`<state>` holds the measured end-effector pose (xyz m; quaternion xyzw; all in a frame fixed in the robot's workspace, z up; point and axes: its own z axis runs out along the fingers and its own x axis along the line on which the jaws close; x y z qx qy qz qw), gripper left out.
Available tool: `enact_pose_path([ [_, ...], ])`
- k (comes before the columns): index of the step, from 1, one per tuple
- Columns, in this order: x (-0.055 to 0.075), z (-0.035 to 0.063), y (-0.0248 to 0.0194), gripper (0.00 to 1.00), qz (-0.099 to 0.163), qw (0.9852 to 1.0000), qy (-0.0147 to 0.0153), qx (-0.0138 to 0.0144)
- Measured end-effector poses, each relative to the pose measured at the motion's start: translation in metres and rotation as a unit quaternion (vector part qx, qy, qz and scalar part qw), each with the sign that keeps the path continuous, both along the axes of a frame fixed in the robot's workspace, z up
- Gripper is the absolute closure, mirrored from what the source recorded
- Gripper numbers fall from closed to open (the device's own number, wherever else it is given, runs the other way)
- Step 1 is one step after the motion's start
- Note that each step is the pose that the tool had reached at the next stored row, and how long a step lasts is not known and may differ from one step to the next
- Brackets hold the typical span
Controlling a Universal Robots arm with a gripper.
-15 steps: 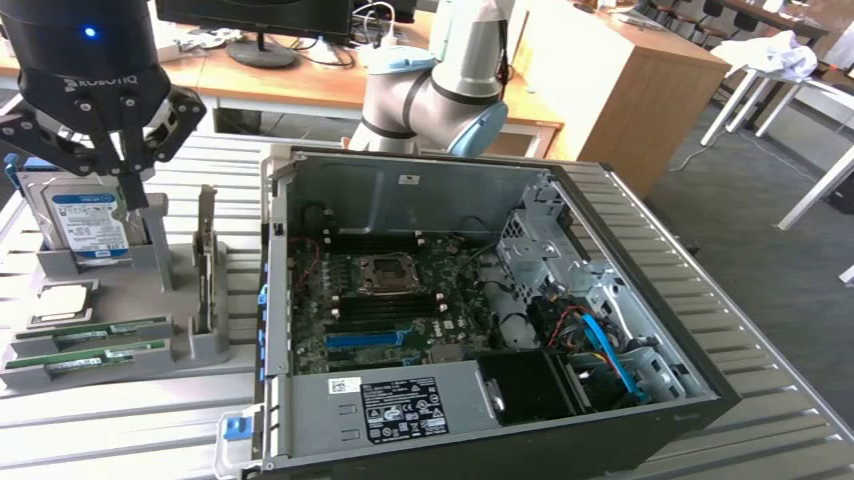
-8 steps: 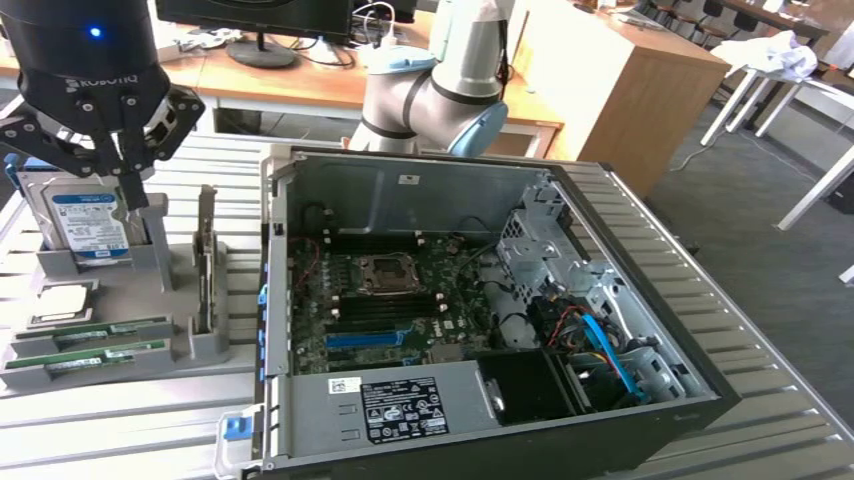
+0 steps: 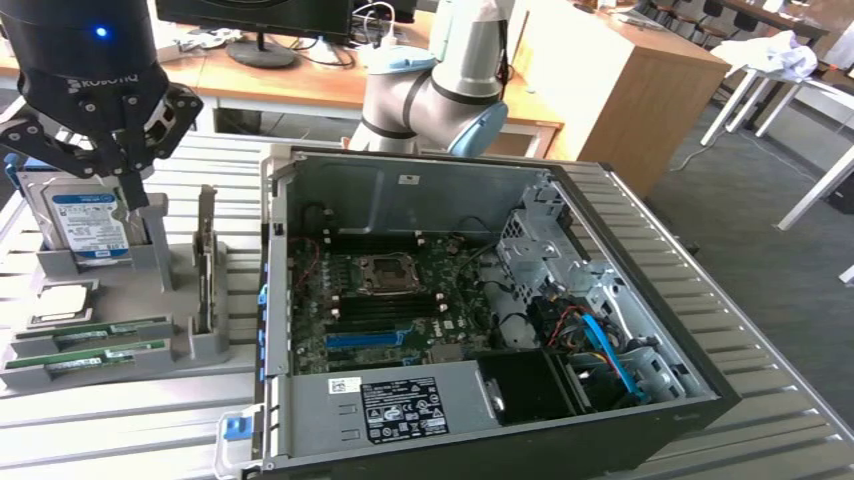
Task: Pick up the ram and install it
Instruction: 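Pick up the ram and move it above insertion slot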
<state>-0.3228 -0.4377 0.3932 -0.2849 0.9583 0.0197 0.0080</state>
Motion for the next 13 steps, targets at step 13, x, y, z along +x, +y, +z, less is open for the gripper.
enact_pose_path([
  [13,0.0,-0.0001,0.0,0.9,0.059,0.9982,0.0,0.0],
])
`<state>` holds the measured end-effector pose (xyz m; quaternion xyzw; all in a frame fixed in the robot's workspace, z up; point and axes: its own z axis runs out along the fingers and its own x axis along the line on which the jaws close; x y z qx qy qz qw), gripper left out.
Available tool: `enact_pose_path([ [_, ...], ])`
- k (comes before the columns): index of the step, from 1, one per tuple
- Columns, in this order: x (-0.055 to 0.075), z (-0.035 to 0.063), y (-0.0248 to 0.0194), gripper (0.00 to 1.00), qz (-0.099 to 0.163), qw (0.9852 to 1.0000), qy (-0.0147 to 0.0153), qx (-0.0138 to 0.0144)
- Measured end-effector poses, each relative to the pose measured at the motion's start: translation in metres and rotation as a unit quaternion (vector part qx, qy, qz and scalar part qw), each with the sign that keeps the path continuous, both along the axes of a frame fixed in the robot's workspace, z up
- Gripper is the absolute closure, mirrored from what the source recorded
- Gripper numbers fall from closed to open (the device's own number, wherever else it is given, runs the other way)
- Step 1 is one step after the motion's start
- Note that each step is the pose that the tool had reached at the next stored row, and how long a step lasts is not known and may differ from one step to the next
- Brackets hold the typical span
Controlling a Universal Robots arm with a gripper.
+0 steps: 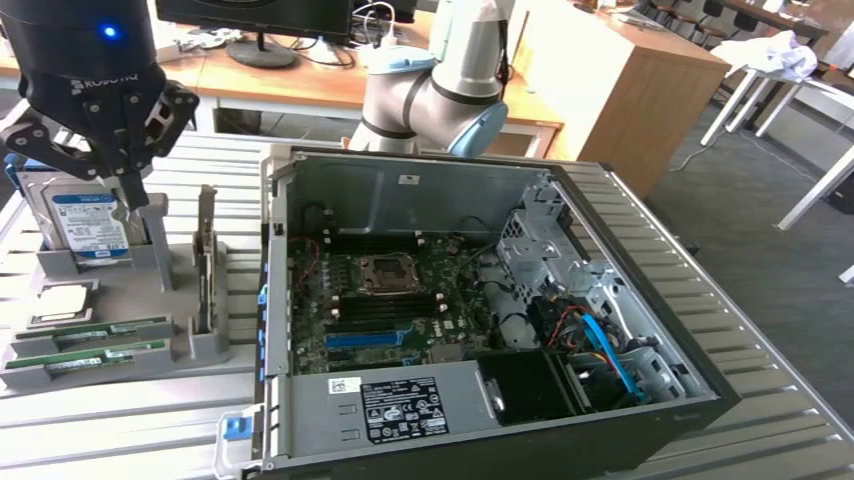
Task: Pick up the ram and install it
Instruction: 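Pick up the ram and move it above insertion slot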
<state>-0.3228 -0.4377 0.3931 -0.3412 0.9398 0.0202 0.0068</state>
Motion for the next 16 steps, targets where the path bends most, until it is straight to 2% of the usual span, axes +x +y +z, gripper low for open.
enact_pose_path([
  [8,0.0,-0.0001,0.0,0.9,0.037,0.9993,-0.0001,0.0],
  [16,0.0,-0.0001,0.0,0.9,0.074,0.9973,0.0,0.0],
])
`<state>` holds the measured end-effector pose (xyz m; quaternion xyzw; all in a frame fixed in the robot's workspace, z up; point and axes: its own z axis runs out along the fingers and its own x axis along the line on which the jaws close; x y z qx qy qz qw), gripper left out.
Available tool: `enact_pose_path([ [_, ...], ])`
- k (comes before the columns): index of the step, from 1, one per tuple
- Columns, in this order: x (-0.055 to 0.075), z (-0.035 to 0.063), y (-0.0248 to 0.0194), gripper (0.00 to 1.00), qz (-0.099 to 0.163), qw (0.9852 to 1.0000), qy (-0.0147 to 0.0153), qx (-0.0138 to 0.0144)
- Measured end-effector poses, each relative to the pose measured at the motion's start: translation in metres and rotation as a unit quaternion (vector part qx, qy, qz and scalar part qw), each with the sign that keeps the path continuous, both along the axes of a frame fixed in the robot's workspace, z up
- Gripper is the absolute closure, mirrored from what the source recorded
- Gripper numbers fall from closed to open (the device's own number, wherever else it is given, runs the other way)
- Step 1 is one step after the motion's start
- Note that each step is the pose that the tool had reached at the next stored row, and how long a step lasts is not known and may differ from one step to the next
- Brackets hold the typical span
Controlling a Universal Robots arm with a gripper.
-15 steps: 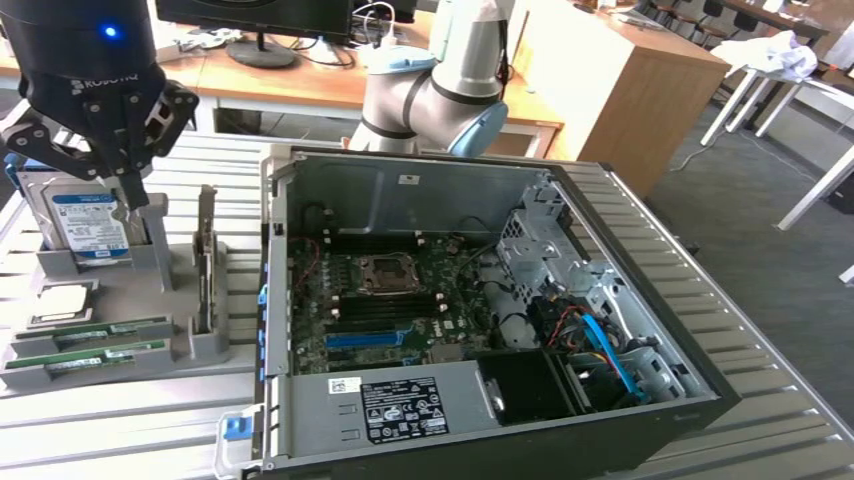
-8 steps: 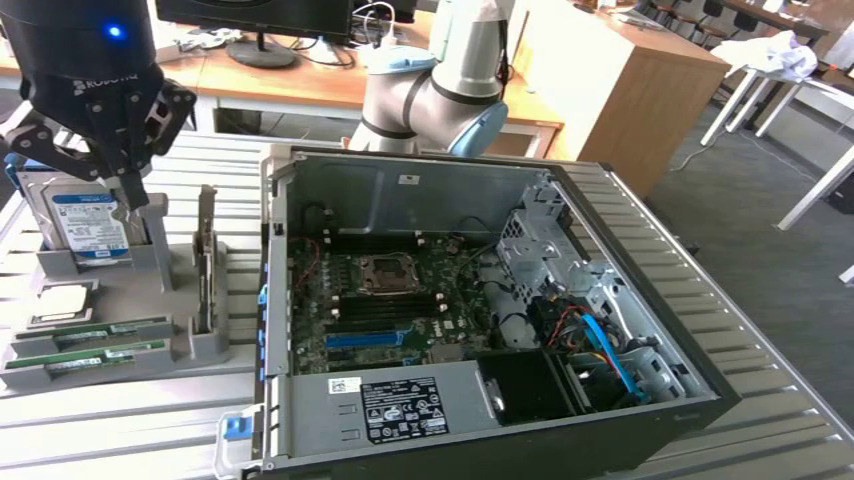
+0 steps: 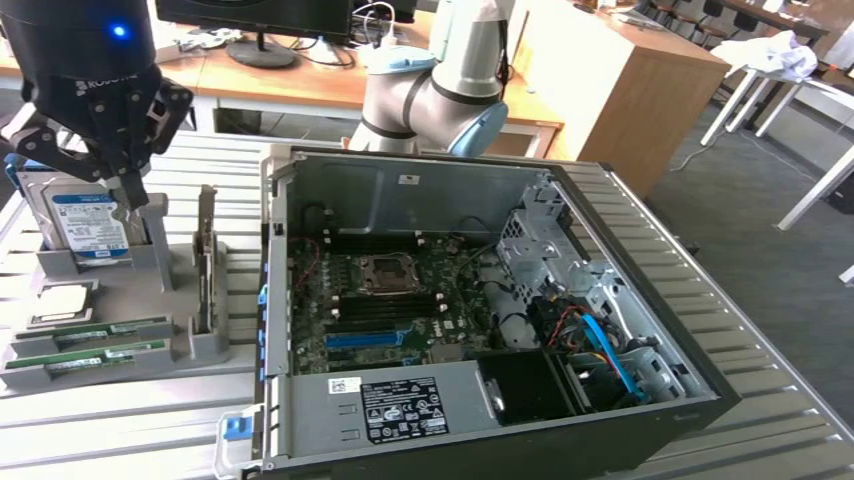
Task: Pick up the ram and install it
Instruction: 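Pick up the ram and move it above insertion slot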
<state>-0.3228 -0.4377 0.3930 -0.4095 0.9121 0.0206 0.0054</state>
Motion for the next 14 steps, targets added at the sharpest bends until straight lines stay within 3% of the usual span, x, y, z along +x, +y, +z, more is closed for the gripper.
enact_pose_path([
  [7,0.0,0.0,0.0,0.9,0.033,0.9995,0.0,0.0],
  [14,0.0,-0.0001,0.0,0.9,0.068,0.9977,0.0,0.0],
])
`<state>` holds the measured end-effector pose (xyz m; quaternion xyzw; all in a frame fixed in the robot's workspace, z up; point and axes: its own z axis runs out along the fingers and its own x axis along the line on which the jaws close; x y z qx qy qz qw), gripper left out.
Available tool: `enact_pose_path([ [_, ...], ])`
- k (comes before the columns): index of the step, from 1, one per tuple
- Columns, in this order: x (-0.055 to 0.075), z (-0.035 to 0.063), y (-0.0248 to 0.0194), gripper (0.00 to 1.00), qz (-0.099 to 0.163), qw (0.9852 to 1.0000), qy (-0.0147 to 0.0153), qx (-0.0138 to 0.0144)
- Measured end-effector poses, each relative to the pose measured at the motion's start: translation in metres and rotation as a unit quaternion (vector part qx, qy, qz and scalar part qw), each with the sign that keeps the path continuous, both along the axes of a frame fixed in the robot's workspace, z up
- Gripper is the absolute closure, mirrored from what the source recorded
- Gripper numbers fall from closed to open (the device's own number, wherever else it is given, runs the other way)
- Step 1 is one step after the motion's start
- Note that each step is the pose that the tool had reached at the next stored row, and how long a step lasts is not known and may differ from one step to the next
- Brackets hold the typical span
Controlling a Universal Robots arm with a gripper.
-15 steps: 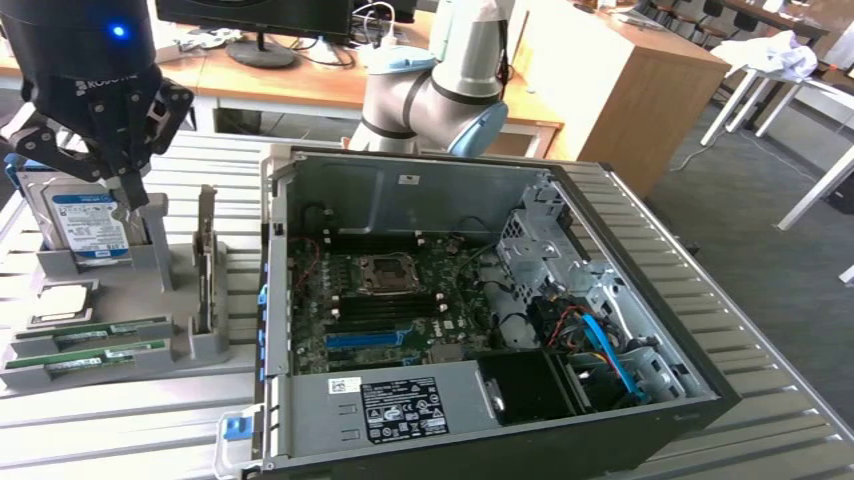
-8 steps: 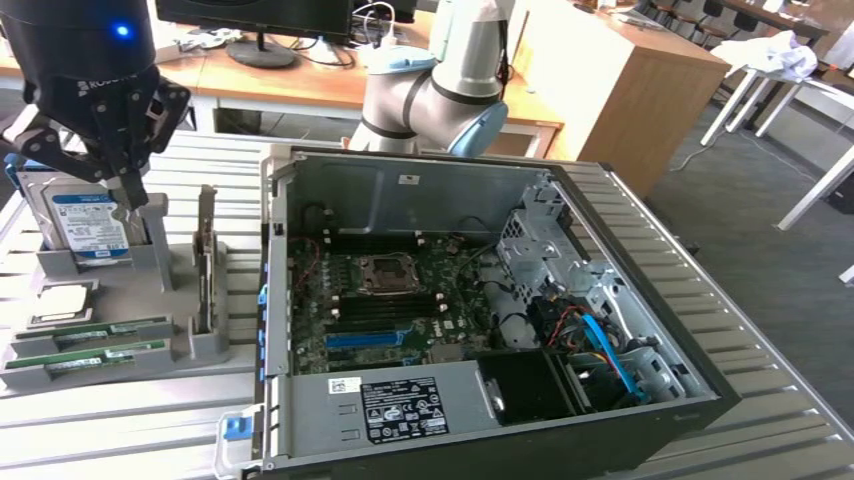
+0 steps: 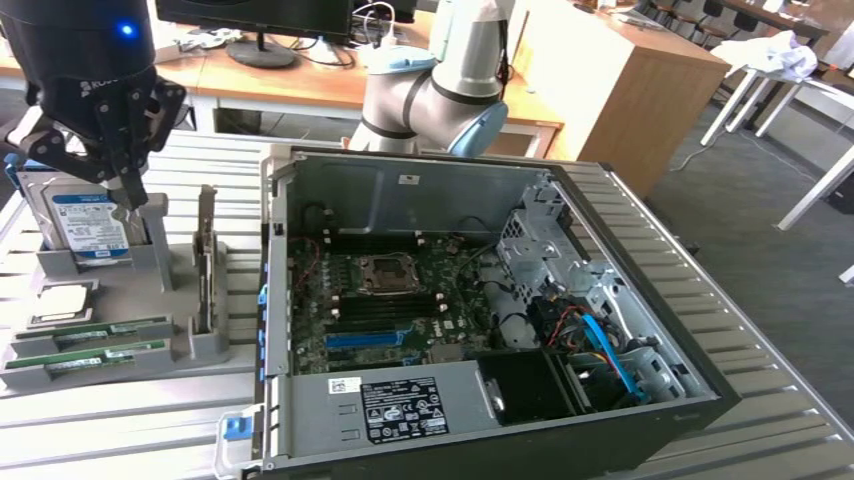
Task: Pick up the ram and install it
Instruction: 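Pick up the ram and move it above insertion slot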
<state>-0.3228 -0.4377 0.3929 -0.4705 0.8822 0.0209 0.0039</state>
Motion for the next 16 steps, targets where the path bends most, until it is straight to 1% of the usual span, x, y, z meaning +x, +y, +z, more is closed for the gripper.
enact_pose_path([
  [4,0.0,0.0,0.0,0.9,0.02,0.9998,0.0,0.0],
  [8,0.0,0.0,0.0,0.9,0.042,0.9991,0.0,0.0],
  [12,0.0,0.0,0.0,0.9,0.064,0.998,0.0,0.0],
  [16,0.0,-0.0001,0.0,0.9,0.087,0.9962,0.0,0.0],
])
